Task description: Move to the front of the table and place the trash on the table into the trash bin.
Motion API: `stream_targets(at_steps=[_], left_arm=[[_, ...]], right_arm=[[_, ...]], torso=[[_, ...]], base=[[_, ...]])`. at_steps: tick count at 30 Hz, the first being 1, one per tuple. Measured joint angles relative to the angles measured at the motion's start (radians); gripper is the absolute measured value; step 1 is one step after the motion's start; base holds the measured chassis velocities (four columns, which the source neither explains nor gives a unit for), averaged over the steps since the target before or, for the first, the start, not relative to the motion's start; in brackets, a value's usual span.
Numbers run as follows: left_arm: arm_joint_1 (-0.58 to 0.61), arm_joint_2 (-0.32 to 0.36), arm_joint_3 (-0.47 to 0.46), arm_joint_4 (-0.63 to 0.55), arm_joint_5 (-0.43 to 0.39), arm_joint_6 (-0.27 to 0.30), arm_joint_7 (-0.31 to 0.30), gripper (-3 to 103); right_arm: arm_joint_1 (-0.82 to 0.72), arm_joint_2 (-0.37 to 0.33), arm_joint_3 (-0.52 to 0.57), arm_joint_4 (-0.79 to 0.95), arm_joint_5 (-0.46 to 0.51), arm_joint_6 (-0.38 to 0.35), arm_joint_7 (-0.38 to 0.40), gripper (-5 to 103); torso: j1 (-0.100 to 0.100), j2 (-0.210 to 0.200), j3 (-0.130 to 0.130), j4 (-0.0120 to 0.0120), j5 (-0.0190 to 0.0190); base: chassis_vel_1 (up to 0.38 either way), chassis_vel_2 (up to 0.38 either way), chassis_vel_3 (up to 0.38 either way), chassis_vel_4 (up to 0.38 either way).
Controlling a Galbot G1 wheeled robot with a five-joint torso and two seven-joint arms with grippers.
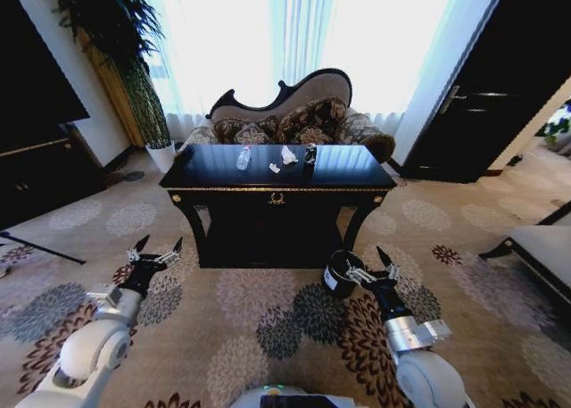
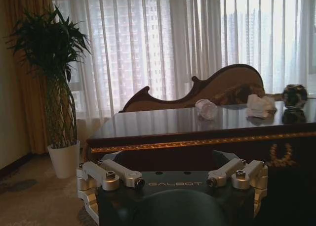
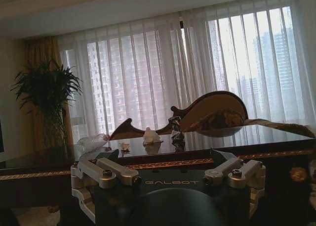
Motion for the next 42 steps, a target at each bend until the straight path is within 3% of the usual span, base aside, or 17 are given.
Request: stream_targets(at_steps=[42], left_arm=[[-0.012, -0.002, 0.024, -0.01, -0.009, 0.003, 0.006, 99]], right_arm=[[-0.009, 0.013, -0.02, 0.009, -0.035, 0.007, -0.002, 100]], torso=[[-0.001, 0.0, 0.0, -0.0001, 0.0]], base=[[-0.162, 0.15, 0.157, -0.155]])
